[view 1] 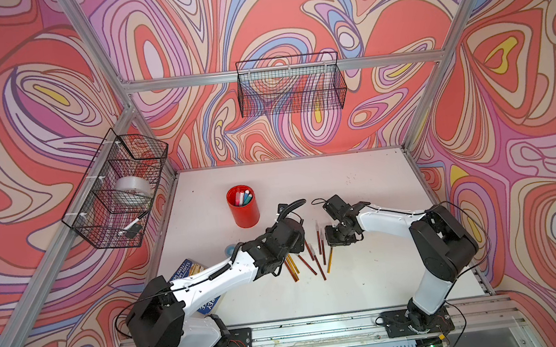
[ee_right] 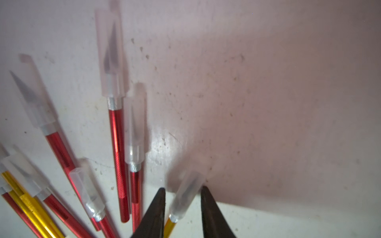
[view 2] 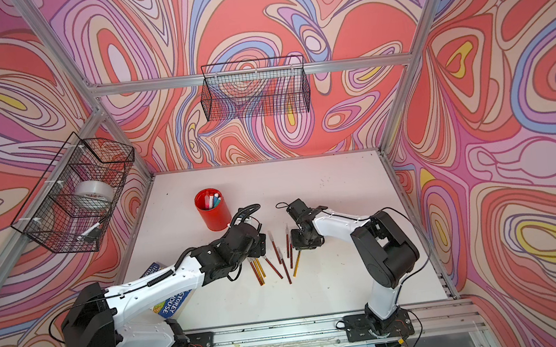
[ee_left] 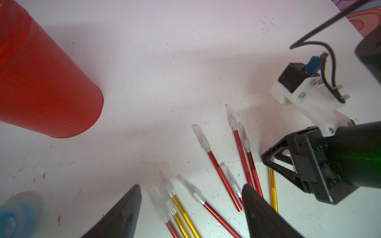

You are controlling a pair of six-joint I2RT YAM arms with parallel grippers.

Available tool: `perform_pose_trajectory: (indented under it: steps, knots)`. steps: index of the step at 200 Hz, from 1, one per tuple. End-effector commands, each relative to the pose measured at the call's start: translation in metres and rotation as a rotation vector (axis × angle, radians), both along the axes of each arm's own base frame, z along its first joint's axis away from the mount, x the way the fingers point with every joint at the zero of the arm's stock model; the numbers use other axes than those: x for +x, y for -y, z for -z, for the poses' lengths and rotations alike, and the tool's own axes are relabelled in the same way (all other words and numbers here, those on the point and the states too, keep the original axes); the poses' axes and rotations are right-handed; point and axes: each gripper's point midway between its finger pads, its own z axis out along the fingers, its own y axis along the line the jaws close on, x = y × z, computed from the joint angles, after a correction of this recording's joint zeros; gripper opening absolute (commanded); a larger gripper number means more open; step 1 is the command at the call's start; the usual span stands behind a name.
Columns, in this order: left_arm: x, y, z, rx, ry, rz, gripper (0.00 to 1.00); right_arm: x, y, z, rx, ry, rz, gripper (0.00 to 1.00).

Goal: Remove protective caps from carving knives
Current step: Pick up the carving knife from the center of the board.

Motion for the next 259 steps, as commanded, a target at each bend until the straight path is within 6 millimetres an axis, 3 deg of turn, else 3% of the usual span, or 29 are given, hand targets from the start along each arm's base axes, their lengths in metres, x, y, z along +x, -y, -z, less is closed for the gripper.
perform_pose_trajectory:
  steps: [1,63,109,128,192,198,259]
  knots:
    - [-0.003,-0.008,0.002,0.009,0.004,-0.032,0.79,-0.002,0.018,0.022,-0.107,-0.028,0.03,0.26]
    - [0.002,-0.003,0.0,0.043,0.006,-0.015,0.79,0.003,0.016,0.022,-0.101,-0.016,0.039,0.14]
    - [0.006,0.012,-0.002,0.046,-0.012,0.024,0.79,0.011,0.012,0.022,-0.097,0.003,0.036,0.01]
    - [0.006,0.018,0.0,0.032,-0.025,0.044,0.79,0.017,0.006,0.017,-0.07,0.013,0.018,0.0]
    - [-0.005,0.039,-0.003,-0.081,-0.08,0.111,0.81,0.059,-0.001,-0.022,0.107,0.146,0.048,0.0]
    - [-0.007,0.043,-0.003,-0.103,-0.088,0.128,0.81,0.064,-0.003,-0.037,0.141,0.184,0.045,0.0]
    - [-0.026,0.08,-0.008,-0.288,-0.181,0.26,0.85,0.087,-0.016,-0.091,0.305,0.289,0.014,0.0]
